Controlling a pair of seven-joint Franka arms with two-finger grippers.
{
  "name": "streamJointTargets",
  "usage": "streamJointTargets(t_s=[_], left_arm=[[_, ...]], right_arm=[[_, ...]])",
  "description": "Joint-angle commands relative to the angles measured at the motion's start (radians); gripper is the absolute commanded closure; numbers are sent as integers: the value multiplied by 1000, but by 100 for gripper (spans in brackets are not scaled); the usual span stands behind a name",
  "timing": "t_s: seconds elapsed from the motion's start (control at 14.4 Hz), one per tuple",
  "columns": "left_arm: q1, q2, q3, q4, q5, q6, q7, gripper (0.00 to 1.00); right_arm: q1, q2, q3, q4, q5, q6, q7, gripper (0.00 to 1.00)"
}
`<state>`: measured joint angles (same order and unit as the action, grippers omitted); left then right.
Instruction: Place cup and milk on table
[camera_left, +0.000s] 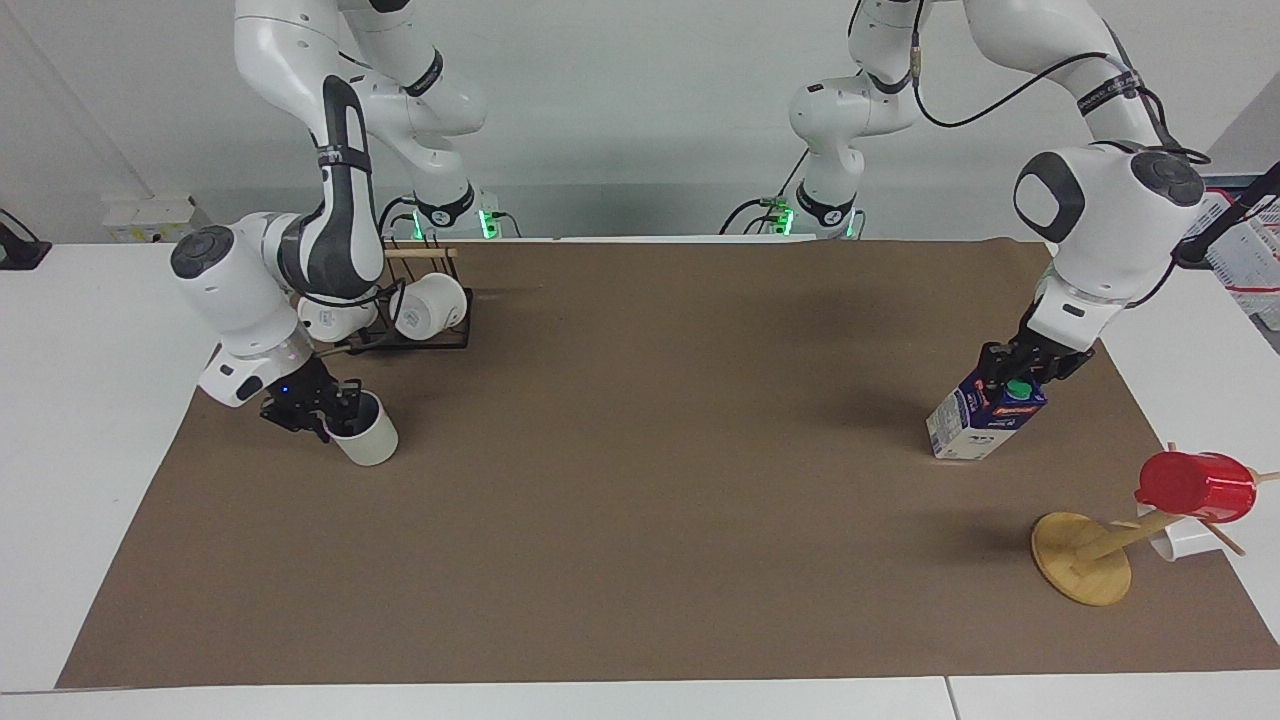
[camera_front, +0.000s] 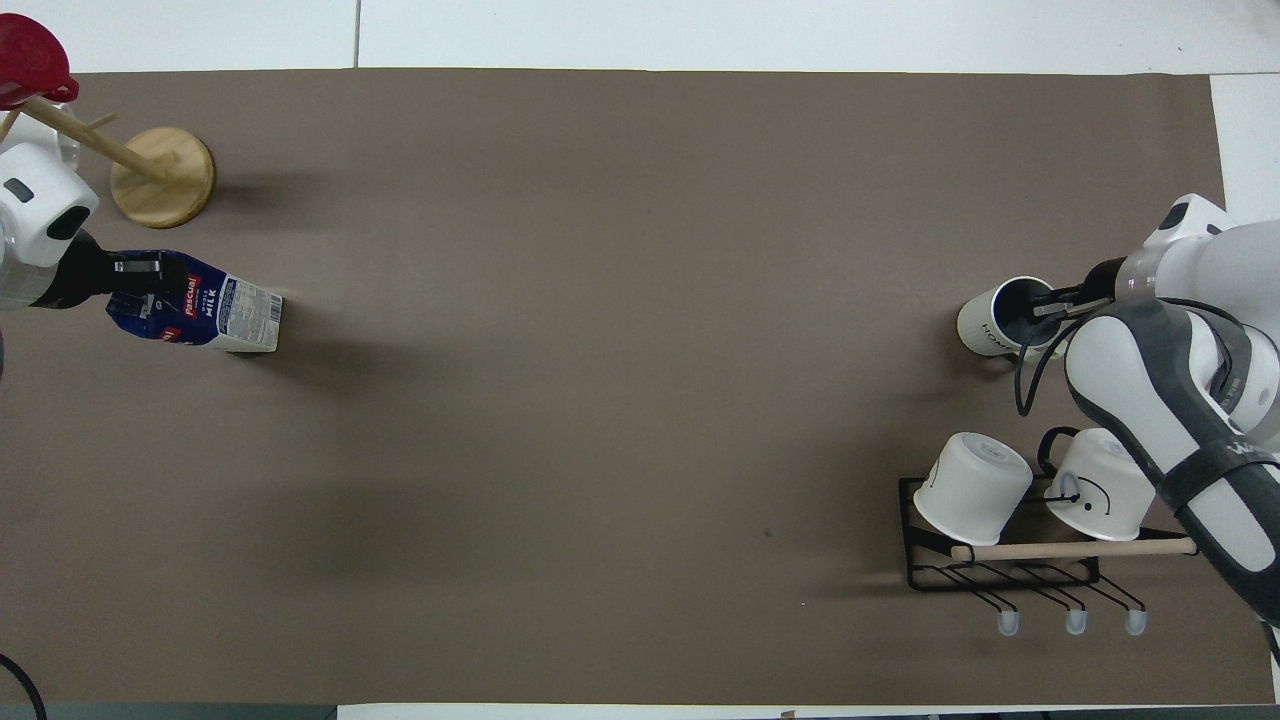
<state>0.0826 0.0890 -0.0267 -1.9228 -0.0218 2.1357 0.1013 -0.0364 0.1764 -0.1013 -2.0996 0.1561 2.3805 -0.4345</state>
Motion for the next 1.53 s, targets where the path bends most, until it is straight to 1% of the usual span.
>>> streamJointTargets(t_s=[0.0, 0.14, 0.21, 0.35, 0.42, 0.56, 0.76, 0.9, 1.04, 1.18, 1.32, 1.46], left_arm=[[-9, -25, 5, -21, -9, 13, -9, 100], [-9, -29, 5, -19, -9, 13, -8, 100], [-9, -34, 5, -18, -9, 13, -6, 100], [-9, -49, 5, -4, -7, -3, -6, 100], [-9, -57, 5, 8, -7, -26, -6, 100], [-9, -58, 5, 54, -6, -75, -6, 100], [-9, -54, 5, 134, -1, -164, -6, 100], [-9, -58, 4, 146, 2, -187, -8, 100], [-9, -58, 4, 150, 2, -197, -8, 100], [-9, -58, 4, 153, 3, -203, -8, 100], [-9, -58, 1, 157, 3, -200, -31, 100], [-11, -49, -4, 174, 3, -200, -46, 100]], right_arm=[[-2, -5, 3, 97, 28, -128, 20, 100], [1, -18, 6, 171, 25, -240, 91, 100], [24, -31, 9, 196, 13, -279, 144, 100], [99, -40, 8, 236, -22, -328, 270, 100], [137, -38, 9, 250, -61, -330, 348, 100], [228, -37, 9, 247, -99, -313, 486, 100], [381, -26, 9, 228, -154, -238, 733, 100], [435, 0, 9, 228, -216, -192, 838, 100], [475, 43, 9, 242, -224, -141, 901, 100], [510, 83, 9, 245, -237, -84, 944, 100], [536, 95, 9, 248, -247, -73, 968, 100], [553, 121, 9, 248, -247, -31, 990, 100]])
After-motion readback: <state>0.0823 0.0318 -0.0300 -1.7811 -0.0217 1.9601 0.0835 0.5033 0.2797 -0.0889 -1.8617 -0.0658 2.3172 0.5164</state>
